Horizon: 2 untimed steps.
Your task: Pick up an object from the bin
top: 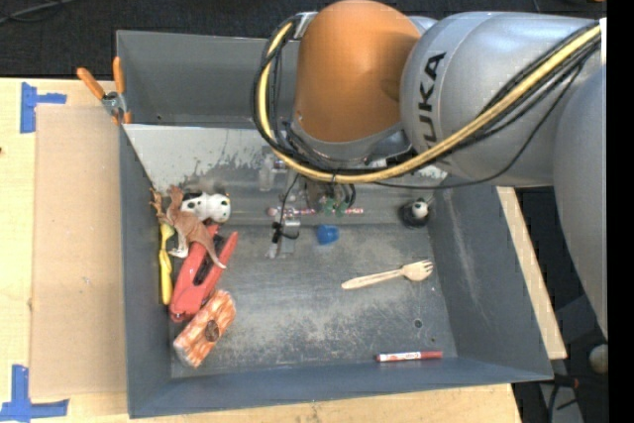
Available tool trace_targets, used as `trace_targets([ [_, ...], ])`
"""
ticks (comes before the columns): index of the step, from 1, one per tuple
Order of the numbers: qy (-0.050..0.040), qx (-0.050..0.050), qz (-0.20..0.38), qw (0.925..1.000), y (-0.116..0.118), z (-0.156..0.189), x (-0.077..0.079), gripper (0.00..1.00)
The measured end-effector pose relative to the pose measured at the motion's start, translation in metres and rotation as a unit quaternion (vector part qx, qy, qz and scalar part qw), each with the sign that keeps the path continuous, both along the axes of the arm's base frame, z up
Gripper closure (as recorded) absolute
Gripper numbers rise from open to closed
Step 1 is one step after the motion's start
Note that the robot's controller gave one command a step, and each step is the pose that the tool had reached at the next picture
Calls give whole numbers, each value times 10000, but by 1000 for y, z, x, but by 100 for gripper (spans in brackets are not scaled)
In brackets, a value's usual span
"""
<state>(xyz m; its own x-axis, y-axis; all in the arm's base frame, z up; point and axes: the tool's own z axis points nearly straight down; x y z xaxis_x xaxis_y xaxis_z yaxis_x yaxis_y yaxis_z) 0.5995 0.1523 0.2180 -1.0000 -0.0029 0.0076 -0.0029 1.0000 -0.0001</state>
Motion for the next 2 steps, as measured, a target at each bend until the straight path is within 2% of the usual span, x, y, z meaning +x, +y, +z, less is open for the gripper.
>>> trace_targets([
  [1,-37,5,-15,10000,-1,4,2,0],
  [2,-59,3,-367,9993,35,-37,-21,0],
])
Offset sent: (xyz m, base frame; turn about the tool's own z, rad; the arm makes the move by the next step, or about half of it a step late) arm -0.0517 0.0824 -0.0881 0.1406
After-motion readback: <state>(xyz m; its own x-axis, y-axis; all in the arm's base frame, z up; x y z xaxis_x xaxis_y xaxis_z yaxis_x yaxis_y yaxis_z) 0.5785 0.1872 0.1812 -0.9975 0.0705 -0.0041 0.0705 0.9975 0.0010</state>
